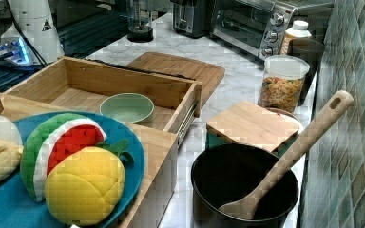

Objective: Close the drawer.

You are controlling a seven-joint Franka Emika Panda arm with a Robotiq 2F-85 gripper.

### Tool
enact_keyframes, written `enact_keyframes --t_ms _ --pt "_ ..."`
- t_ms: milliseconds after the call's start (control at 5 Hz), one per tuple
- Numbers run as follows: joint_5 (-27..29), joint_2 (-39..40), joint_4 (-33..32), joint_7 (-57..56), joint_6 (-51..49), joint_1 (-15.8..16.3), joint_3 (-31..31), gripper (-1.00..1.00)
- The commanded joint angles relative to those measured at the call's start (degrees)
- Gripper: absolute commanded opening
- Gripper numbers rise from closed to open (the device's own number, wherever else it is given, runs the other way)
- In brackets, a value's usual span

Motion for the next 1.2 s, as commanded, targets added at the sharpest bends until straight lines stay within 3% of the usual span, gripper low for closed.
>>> enact_keyframes --t_ms 200,600,1000,1200 --pt "-0.18 0.0 -0.7 0.0 0.0 -0.01 0.0 -1.0" --pt "3.38 -6.52 -11.48 -14.6 7.51 1.06 2.03 -1.0" --pt "6.47 -9.18 -17.0 -26.97 10.18 3.79 5.33 -1.0" --pt "5.39 -11.37 -22.36 -30.09 15.49 4.59 7.16 -1.0"
